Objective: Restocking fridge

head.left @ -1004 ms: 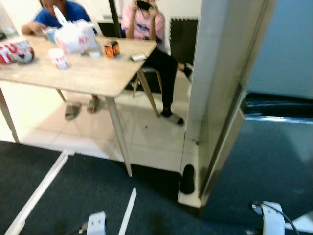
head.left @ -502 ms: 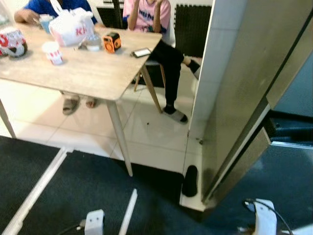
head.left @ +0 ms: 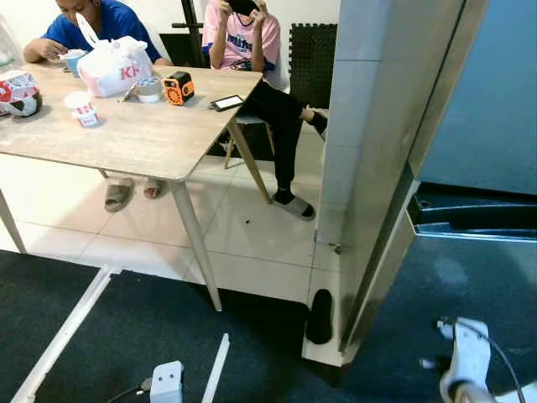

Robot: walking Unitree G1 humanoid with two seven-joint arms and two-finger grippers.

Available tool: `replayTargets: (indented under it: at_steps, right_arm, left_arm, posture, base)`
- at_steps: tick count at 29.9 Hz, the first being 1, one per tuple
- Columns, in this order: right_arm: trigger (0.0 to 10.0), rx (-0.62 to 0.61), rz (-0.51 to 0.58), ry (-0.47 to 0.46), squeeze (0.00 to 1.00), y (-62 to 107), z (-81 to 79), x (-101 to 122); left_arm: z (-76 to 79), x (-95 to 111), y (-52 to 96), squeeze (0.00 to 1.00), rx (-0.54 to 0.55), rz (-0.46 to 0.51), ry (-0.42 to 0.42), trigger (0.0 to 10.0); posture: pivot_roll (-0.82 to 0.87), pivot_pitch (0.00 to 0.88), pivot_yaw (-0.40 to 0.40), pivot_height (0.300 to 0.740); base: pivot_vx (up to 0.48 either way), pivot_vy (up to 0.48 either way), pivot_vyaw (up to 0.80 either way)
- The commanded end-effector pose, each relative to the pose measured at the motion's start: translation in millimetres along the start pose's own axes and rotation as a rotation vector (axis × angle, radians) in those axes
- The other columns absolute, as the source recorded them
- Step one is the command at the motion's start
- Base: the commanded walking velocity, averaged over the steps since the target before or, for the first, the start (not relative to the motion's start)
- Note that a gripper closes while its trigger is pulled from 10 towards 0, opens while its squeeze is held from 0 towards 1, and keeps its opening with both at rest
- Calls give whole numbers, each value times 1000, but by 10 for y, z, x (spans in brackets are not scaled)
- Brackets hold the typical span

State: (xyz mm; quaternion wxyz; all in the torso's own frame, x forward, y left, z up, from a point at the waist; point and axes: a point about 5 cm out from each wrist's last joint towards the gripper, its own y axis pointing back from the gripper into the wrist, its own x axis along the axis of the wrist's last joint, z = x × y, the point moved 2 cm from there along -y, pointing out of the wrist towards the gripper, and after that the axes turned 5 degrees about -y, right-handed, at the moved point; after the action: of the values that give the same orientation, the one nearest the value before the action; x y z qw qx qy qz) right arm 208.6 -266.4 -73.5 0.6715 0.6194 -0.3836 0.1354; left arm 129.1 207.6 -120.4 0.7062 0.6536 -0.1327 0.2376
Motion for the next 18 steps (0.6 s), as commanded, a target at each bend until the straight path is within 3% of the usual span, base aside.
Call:
replayTargets:
  at_steps: [1, 8, 18]
  right_arm:
    - [10000, 14, 60, -37, 0, -23, -39, 153]
    - [10000, 54, 171, -64, 0, -71, -167, 541]
    - [10000, 97, 244, -81, 0, -84, -293, 791]
  left_arm:
    - [-11, -17, 5, 0, 5, -7, -1, 10000]
    - [-16, -20, 7, 0, 4, -7, -3, 10000]
    - [-15, -16, 7, 0, 4, -5, -4, 10000]
  posture:
    - [-35, 0, 11, 740]
    - [-31, 0, 8, 740]
    - [-30, 0, 6, 740]
  base:
    - [0, 0, 0]
    - [0, 0, 0]
    - [0, 0, 0]
